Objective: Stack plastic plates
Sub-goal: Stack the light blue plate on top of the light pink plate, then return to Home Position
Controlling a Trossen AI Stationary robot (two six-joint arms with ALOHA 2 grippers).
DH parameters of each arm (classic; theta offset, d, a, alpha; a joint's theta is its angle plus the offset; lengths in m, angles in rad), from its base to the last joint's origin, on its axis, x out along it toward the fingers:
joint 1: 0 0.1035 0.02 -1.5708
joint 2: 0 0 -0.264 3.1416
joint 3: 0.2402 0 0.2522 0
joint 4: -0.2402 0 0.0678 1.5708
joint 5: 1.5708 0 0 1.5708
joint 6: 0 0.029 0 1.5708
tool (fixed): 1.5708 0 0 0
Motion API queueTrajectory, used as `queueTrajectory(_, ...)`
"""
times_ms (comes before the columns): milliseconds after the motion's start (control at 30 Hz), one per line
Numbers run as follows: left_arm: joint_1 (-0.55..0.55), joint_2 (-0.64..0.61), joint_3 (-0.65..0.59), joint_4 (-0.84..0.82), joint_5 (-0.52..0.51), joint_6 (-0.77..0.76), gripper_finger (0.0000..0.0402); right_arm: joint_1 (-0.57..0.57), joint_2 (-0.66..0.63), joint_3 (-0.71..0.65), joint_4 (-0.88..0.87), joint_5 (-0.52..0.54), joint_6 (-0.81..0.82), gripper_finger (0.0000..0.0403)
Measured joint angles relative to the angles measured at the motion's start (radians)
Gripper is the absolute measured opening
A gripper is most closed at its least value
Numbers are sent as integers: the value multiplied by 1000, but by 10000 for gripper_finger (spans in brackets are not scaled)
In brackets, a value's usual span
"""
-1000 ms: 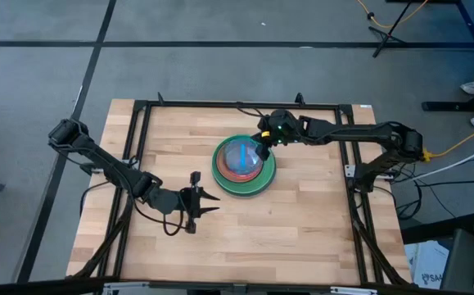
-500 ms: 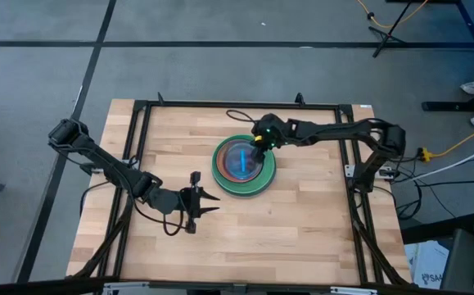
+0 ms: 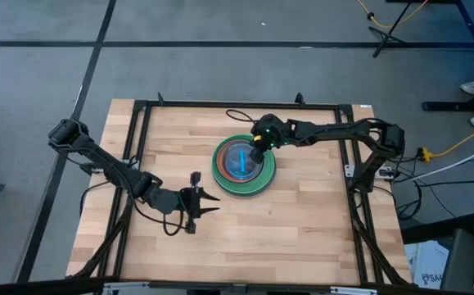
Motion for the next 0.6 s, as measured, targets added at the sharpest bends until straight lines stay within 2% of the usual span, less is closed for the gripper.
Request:
queueTrajectory(300, 1, 0, 0, 0, 9, 4, 107, 0, -21, 1, -36, 0, -22, 104)
queueTrajectory(600, 14, 0, 0, -1, 12, 3, 107, 19, -200, 44, -226, 31, -101, 119)
